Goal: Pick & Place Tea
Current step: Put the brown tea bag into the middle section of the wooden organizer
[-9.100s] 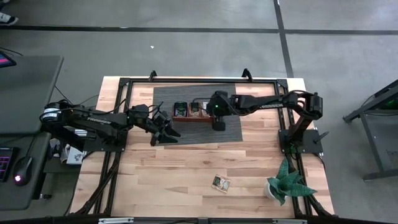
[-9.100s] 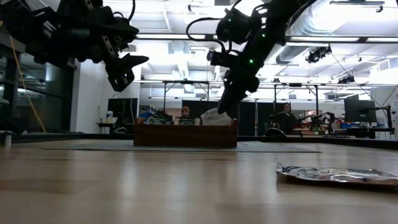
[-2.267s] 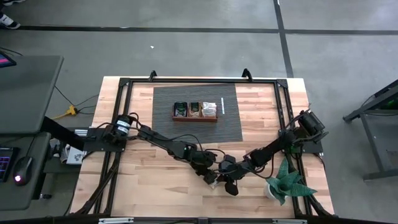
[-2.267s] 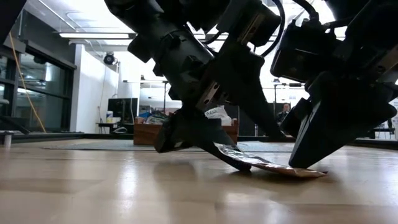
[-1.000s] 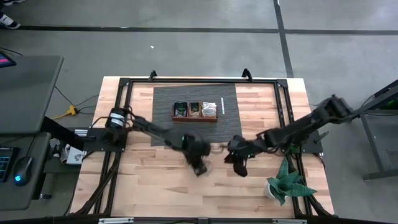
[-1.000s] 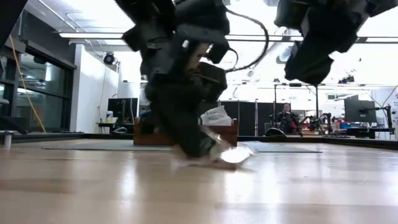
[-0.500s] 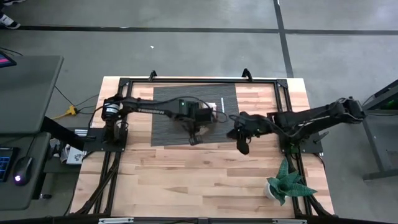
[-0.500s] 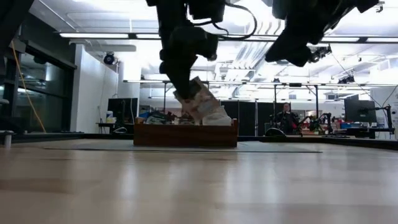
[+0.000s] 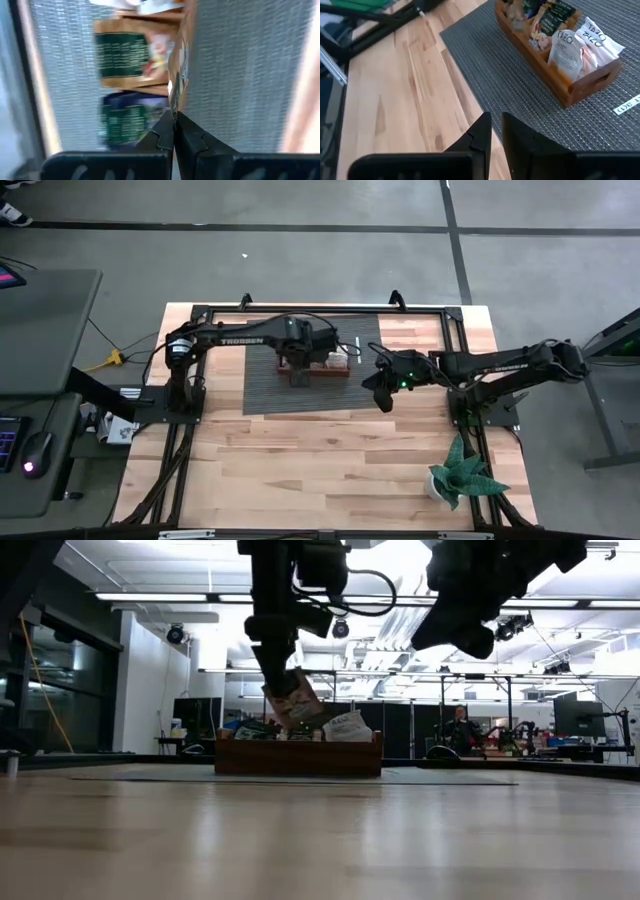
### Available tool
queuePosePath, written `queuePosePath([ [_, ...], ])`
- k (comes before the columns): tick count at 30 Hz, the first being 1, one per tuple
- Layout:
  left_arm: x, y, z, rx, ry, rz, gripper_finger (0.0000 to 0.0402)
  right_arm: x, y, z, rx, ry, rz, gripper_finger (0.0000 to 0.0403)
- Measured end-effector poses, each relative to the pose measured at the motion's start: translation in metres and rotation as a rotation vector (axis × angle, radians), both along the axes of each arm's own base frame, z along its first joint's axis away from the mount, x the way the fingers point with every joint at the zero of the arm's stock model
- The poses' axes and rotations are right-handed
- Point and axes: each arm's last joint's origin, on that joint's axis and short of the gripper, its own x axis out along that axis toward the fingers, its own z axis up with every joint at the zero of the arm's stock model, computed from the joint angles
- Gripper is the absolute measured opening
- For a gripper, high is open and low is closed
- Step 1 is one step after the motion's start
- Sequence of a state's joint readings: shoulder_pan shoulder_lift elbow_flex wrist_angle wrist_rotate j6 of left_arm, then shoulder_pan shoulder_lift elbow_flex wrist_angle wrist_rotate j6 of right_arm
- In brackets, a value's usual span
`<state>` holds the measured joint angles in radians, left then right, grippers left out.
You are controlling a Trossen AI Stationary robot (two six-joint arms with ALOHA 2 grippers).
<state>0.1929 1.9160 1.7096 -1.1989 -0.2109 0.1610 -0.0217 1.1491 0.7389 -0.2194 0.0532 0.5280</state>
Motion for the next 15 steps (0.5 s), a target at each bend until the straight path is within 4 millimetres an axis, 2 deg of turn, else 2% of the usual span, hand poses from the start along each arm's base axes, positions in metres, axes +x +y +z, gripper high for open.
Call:
queuePosePath([
  [7,-0.003,0.017,0.0,0.082,0.037,-0.069,0.0,0.001,-0.001,0.001,0.013,-0.017,-0.052,0.0031],
  [15,0.007,0.026,-0.023,0.064,0.098,-0.105,0.0,0.001,-0.002,0.001,0.005,-0.02,-0.083,0.003],
])
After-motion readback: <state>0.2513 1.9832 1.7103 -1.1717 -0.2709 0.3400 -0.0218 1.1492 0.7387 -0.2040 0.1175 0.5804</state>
